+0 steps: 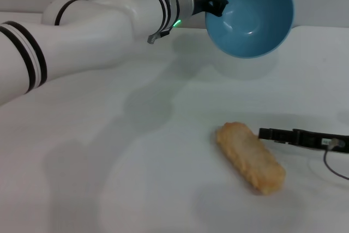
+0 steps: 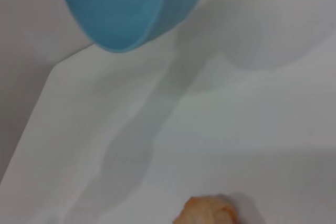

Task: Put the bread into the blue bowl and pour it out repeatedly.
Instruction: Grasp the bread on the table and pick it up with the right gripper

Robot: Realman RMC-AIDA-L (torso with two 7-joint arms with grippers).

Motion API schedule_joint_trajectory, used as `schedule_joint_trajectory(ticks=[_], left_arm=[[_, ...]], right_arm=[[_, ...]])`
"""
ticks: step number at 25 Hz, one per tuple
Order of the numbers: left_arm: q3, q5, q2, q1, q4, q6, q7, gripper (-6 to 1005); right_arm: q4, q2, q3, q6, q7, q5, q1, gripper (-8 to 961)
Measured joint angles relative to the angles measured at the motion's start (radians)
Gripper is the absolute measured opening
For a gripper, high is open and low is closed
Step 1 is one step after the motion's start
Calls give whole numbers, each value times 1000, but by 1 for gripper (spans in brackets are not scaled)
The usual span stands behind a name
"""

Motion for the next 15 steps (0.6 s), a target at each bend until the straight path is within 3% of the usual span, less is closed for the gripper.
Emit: schedule_joint_trajectory(ticks=[15], left_arm=[[0, -1, -2, 12, -8, -2, -1, -2]], right_arm=[[40, 10, -158, 85, 81, 1, 68, 748]])
